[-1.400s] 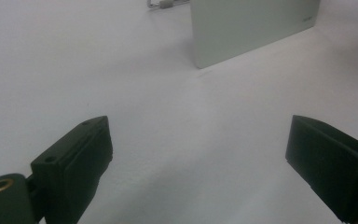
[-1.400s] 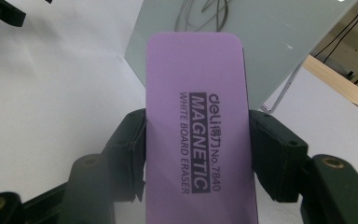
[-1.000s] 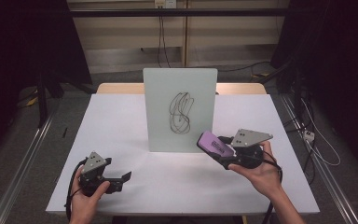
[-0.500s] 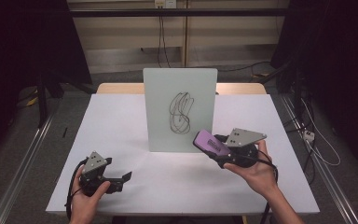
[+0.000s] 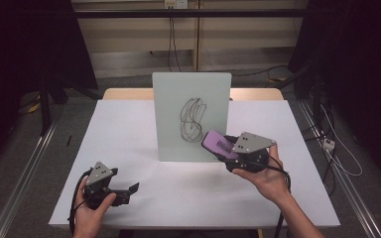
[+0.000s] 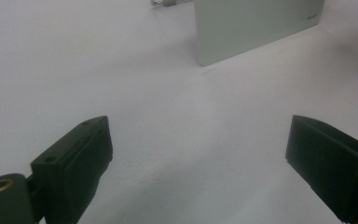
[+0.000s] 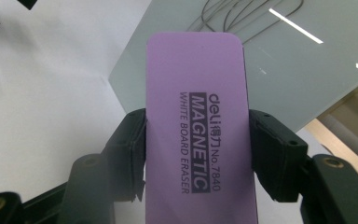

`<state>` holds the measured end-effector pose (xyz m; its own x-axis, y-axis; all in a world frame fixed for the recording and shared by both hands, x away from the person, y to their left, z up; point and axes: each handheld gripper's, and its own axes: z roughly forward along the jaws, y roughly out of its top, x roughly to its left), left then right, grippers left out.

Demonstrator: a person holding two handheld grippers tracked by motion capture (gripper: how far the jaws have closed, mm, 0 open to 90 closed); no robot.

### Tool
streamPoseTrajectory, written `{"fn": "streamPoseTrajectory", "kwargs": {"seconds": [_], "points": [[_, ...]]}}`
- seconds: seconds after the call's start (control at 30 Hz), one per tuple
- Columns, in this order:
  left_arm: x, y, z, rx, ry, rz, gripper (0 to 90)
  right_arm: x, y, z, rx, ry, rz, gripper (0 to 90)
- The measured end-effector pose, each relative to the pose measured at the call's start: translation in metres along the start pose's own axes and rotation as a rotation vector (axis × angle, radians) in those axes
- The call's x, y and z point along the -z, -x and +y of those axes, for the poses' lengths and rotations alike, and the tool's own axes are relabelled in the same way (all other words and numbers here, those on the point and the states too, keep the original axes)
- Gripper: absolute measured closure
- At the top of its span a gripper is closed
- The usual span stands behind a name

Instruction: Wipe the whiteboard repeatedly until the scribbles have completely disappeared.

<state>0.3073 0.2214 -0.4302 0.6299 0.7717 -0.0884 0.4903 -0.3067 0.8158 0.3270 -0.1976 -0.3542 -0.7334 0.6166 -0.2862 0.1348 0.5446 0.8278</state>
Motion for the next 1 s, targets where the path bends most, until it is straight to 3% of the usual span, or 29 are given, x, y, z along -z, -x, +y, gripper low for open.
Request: {"fn": "streamPoseTrajectory", "kwargs": {"seconds": [0.73,1.0], "points": [[0.000,-0.001,0.000,-0.003,-0.002,-0.004,7.0,-0.015,0.003,0.027,0.111,0.047,-0.111,41.4],[0.001,-0.001,0.000,0.005,0.002,-0.002,7.0,-0.026,0.007,0.038,0.118,0.053,-0.144,41.4]]}}
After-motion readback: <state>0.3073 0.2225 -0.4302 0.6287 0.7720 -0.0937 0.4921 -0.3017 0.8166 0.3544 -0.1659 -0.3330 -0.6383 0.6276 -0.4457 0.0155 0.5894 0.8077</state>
